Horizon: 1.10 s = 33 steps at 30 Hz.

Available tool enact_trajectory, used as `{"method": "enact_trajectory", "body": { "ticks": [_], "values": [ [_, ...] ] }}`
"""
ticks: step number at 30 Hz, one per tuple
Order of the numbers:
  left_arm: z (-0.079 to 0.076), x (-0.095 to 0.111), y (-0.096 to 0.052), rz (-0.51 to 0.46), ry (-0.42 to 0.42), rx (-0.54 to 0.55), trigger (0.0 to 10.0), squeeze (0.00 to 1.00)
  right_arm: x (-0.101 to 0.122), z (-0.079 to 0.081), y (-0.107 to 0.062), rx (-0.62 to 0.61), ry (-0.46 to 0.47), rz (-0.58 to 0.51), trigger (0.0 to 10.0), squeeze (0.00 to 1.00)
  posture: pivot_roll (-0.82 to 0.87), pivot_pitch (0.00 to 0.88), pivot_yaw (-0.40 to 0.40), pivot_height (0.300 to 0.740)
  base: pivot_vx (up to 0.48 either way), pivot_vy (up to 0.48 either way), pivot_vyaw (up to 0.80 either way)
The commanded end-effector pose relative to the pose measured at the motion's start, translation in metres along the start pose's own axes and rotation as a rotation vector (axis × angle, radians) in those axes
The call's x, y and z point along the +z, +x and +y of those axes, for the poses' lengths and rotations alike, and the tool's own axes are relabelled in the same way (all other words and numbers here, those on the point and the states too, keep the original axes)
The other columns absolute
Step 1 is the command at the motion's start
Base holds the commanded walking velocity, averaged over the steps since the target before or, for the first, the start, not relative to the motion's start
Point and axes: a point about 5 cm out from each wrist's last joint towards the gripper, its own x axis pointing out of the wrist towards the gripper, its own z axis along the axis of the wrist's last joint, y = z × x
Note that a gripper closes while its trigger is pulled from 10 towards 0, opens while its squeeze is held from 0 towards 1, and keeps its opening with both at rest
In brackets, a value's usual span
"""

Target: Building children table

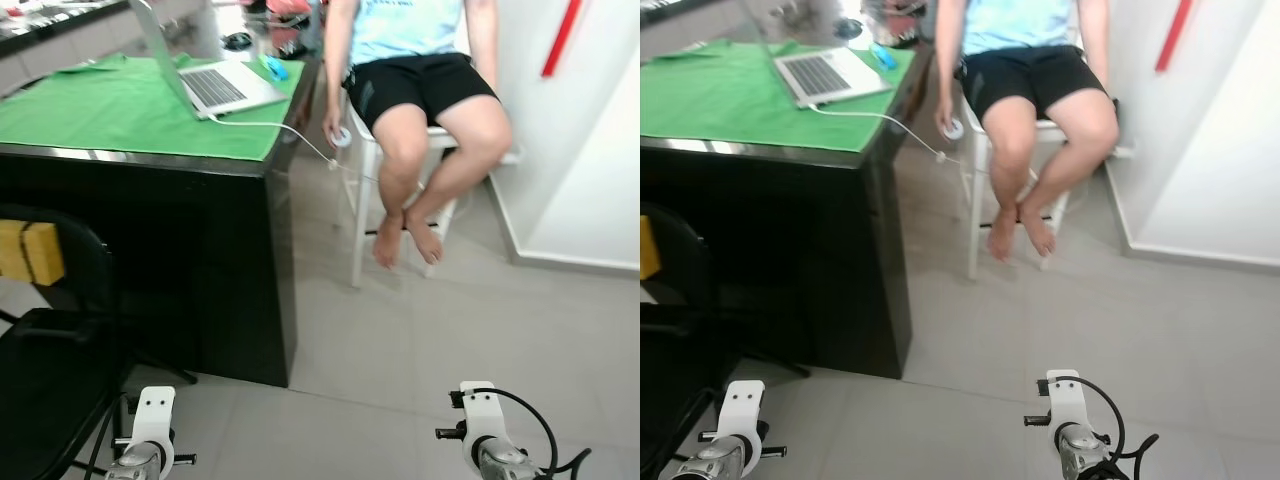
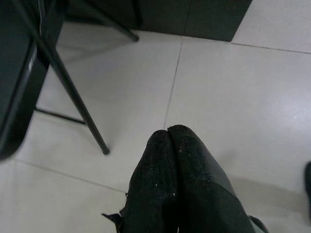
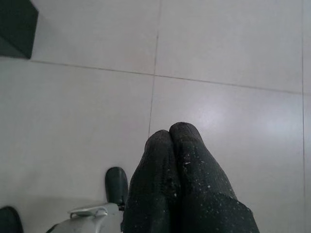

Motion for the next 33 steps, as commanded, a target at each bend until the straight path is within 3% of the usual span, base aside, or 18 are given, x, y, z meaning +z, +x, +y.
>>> {"method": "enact_trajectory", "body": {
  "ticks": [1, 7, 13, 16, 18, 20, 21, 24, 25, 28, 29, 30, 33],
  "values": [
    [-0.002, -0.004, -0.001, 0.012, 0.005, -0.003, 10.0, 0.00, -0.003, 0.001, 0.000, 0.000, 0.022, 0.000, 10.0, 0.00, 0.00, 0.000, 0.010, 0.740, 0.000, 0.000, -0.79],
    [-0.004, 0.000, 0.000, -0.018, -0.014, -0.012, 10.0, 0.00, 0.005, 0.001, 0.000, 0.004, 0.019, -0.039, 10.0, 0.00, 0.00, 0.000, 0.009, 0.740, 0.000, 0.000, -0.79],
    [-0.006, 0.022, 0.002, -0.105, -0.038, -0.028, 10.0, 0.00, 0.028, -0.004, 0.002, -0.010, -0.002, -0.128, 10.0, 0.00, 0.00, 0.000, 0.006, 0.740, 0.000, 0.000, -0.79],
    [-0.006, 0.046, 0.002, -0.210, -0.029, -0.041, 10.0, 0.00, 0.063, -0.006, 0.001, -0.018, -0.033, -0.272, 10.0, 0.00, -0.01, 0.000, 0.004, 0.740, 0.000, 0.000, -0.79],
    [-0.005, 0.054, 0.002, -0.246, -0.032, -0.044, 10.0, 0.00, 0.073, -0.005, 0.000, -0.018, -0.041, -0.319, 10.0, 0.00, -0.01, 0.000, 0.004, 0.740, 0.000, 0.000, -0.79],
    [-0.003, 0.079, 0.000, -0.360, -0.105, -0.054, 10.0, 0.00, 0.100, -0.005, -0.006, -0.006, -0.064, -0.466, 10.0, 0.00, -0.02, 0.001, 0.012, 0.740, 0.000, 0.000, -0.79],
    [-0.003, 0.079, 0.000, -0.360, -0.105, -0.054, 10.0, 0.00, 0.100, -0.005, -0.006, -0.006, -0.064, -0.466, 10.0, 0.00, -0.02, 0.001, 0.012, 0.740, 0.000, 0.000, -0.80],
    [-0.016, 0.111, -0.014, -0.593, -0.030, -0.100, 10.0, 0.00, 0.123, 0.008, -0.025, 0.053, -0.152, -0.708, 10.0, 0.00, -0.03, 0.011, 0.018, 0.740, 0.000, 0.000, -0.79],
    [-0.016, 0.111, -0.014, -0.593, -0.030, -0.100, 10.0, 0.00, 0.123, 0.008, -0.025, 0.053, -0.152, -0.708, 10.0, 0.00, -0.03, 0.011, 0.018, 0.740, 0.000, 0.000, -0.79],
    [-0.029, 0.123, -0.034, -0.757, 0.041, -0.141, 10.0, 0.00, 0.131, 0.023, -0.052, 0.112, -0.235, -0.875, 10.0, 0.00, -0.04, 0.019, 0.024, 0.740, 0.000, 0.000, -0.79],
    [-0.029, 0.123, -0.034, -0.757, 0.041, -0.141, 10.0, 0.00, 0.131, 0.023, -0.052, 0.112, -0.235, -0.875, 10.0, 0.00, -0.04, 0.019, 0.024, 0.740, 0.000, 0.000, -0.79],
    [-0.036, 0.122, -0.046, -0.789, 0.010, -0.173, 10.0, 0.00, 0.133, 0.031, -0.070, 0.148, -0.269, -0.946, 10.0, 0.00, -0.04, 0.023, 0.030, 0.740, 0.000, 0.000, -0.79],
    [-0.049, 0.116, -0.064, -0.815, -0.013, -0.233, 10.0, 0.00, 0.131, 0.041, -0.092, 0.202, -0.244, -0.991, 10.0, 0.00, -0.04, 0.024, 0.033, 0.740, 0.000, 0.000, -0.79]
  ]
}}
